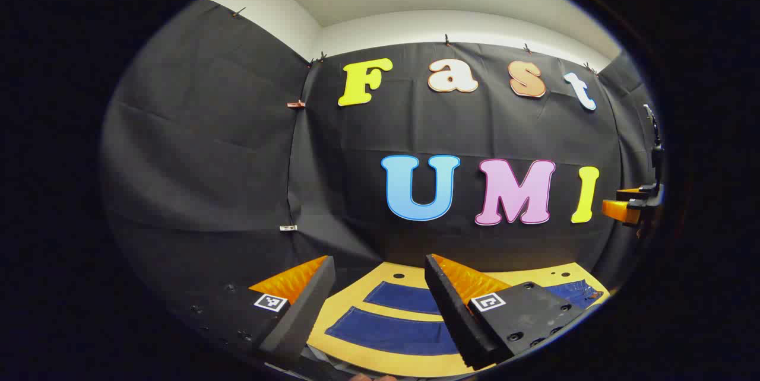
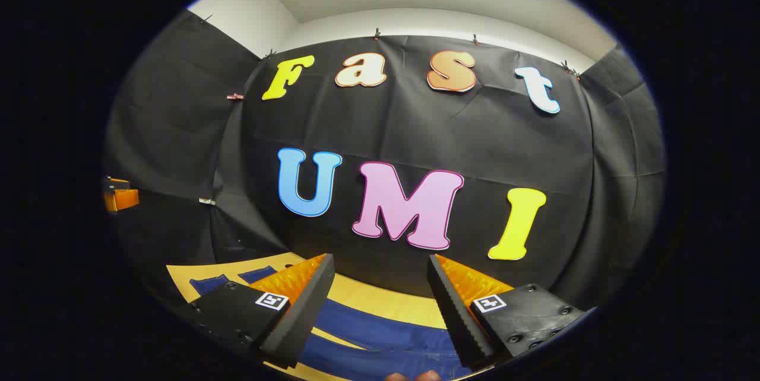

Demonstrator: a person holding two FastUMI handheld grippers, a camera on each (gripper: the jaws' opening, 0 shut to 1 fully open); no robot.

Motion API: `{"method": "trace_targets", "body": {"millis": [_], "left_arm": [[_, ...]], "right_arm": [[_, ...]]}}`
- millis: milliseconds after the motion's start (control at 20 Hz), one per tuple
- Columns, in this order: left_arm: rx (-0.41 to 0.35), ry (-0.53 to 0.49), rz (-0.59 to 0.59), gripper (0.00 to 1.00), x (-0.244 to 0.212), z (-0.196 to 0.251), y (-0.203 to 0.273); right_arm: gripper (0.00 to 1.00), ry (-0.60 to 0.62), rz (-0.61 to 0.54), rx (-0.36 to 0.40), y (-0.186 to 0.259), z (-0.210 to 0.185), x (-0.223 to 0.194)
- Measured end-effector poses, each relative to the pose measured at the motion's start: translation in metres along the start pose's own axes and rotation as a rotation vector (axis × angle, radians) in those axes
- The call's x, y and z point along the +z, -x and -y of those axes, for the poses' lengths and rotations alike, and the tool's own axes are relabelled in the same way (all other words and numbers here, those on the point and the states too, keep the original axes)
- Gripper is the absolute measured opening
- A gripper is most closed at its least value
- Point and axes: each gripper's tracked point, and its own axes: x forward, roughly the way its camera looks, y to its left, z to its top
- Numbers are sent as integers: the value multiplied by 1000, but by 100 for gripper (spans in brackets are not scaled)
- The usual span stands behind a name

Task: Grasp the waist and the cuffs of the jeans and fold them to make the two legs overlap; first hold the waist and fold one-third of the jeans toward the cuffs, then hold the cuffs and fold the remaining one-third in the same direction to finish folding.

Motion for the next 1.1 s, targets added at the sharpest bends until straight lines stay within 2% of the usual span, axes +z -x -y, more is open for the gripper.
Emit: {"method": "trace_targets", "body": {"millis": [600,1100], "left_arm": [[8,-5,16,96,3,0,-7],[5,5,11,96,3,-2,-8]], "right_arm": [[97,-13,-11,37,-17,-11,-4],[96,-18,-21,26,-14,-7,-2]]}}
